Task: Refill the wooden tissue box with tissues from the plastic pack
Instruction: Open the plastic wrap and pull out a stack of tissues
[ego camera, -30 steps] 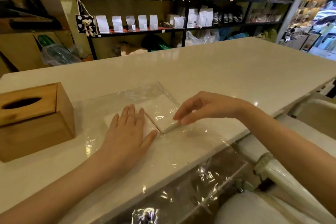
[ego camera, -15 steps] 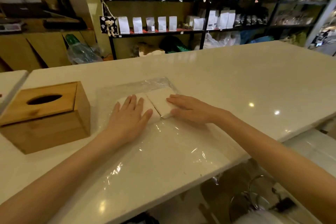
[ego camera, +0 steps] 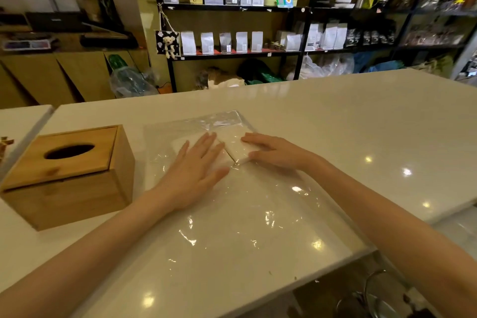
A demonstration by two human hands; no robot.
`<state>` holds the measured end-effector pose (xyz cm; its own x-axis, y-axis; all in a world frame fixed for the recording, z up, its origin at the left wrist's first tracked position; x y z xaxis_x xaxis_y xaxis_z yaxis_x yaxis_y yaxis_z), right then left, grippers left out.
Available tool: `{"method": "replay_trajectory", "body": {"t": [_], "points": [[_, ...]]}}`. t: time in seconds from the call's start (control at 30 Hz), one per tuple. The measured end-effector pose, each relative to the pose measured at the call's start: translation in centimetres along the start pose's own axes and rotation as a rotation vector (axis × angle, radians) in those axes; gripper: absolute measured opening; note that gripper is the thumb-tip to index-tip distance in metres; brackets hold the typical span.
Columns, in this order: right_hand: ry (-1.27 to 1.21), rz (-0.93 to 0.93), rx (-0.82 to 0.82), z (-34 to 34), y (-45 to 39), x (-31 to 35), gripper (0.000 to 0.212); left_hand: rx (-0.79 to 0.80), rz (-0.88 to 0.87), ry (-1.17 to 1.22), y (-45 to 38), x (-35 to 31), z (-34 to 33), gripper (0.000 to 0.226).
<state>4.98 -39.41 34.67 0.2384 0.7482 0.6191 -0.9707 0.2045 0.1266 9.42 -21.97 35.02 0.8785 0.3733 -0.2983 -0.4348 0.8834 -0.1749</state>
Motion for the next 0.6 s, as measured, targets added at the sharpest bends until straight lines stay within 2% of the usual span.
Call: {"method": "replay_trajectory", "body": {"t": [0.1, 0.2, 0.33, 0.47, 0.53, 0.6], "points": [[0.025, 0.019, 0.018, 0.2, -0.4, -0.1, 0.052, 0.141, -0.274, -0.043, 1.9, -2.7, -0.2, 0.083], [0.042, 0.025, 0.030, 0.1, -0.7, 0.1, 0.053, 0.274, -0.380, -0.105, 3.4, -4.3, -1.4, 0.077], [-0.052, 0.028, -0.084, 1.2, 0.3, 1.0, 0.053, 0.351, -0.365, -0.100, 4.0, -4.7, -2.9, 0.067], [-0.238, 0.162, -0.200, 3.4, 3.8, 4.1, 0.027, 0.359, -0.345, -0.059, 3.7, -4.4, -3.2, 0.063], [-0.362, 0.211, -0.123, 3.8, 5.9, 5.8, 0.018, 0.369, -0.337, -0.033, 3.6, -4.4, -3.3, 0.066], [-0.408, 0.239, 0.035, 3.3, 7.8, 7.2, 0.018, 0.360, -0.331, 0.022, 3.5, -4.3, -3.1, 0.063]]}}
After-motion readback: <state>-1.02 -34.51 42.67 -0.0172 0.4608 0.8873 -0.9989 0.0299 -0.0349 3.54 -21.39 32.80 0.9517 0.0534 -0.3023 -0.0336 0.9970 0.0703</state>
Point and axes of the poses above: each hand's wrist, its own y-axis away from the middle knuckle, its own z-axis out of the back of the hand, x = y × z, the point moved 6 cm from there along -y, towards the middle knuckle, and after that the axes turned 5 degrees about -z, right-handed, at the moved point
